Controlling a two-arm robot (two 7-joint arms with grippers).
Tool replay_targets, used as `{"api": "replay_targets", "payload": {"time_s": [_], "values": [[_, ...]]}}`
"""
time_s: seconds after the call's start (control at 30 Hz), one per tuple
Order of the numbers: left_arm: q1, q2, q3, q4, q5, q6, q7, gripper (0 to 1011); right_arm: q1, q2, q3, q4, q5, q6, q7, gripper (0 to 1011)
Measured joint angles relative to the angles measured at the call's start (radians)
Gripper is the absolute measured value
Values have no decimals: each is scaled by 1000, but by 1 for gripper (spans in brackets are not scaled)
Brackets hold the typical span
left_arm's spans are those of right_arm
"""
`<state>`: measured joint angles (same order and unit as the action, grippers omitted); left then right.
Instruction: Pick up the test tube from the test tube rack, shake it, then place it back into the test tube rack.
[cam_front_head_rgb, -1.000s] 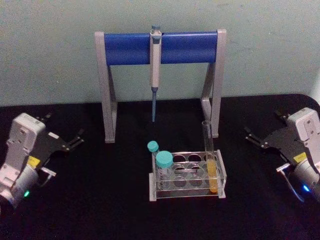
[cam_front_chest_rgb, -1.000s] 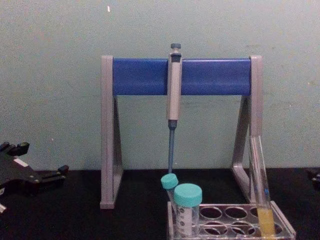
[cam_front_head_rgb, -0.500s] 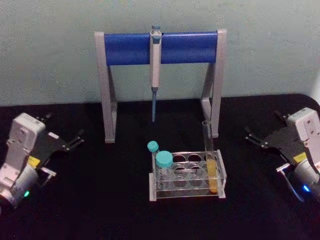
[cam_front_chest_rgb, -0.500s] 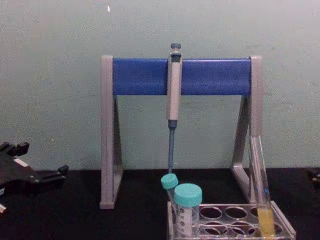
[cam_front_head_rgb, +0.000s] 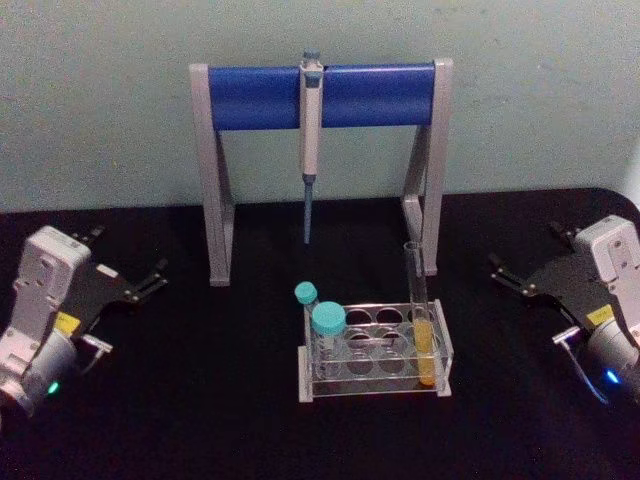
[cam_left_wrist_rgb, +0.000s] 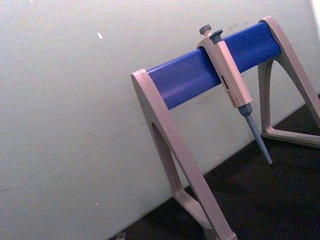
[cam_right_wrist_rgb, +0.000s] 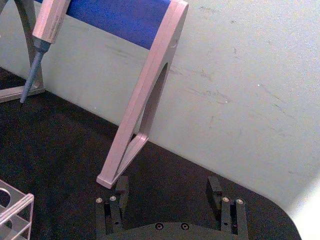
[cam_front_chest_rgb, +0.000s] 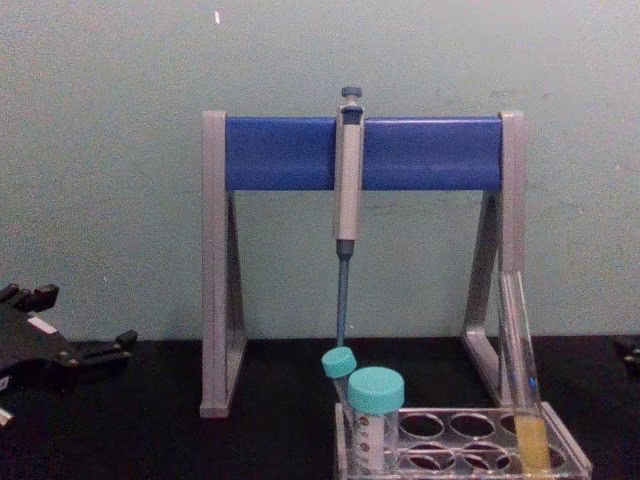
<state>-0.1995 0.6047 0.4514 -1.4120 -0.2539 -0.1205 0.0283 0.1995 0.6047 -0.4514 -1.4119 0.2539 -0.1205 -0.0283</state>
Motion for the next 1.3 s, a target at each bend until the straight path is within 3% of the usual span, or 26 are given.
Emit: {"api": "replay_targets", "payload": {"time_s": [0.33,0.53,1.0,1.3], "values": [[0,0,0,0,0,0,0,1001,-1,-1,2,-1,-1,0,0,1000],[0,0,0,0,0,0,0,1001,-23,4,27,-29,-11,-9,6,1000],[0,0,0,0,0,0,0,1001,-113,76,90,-157,30,-58,116,1000],[0,0,0,0,0,0,0,1001,-172,118,122,-237,96,-89,235,1000]]}}
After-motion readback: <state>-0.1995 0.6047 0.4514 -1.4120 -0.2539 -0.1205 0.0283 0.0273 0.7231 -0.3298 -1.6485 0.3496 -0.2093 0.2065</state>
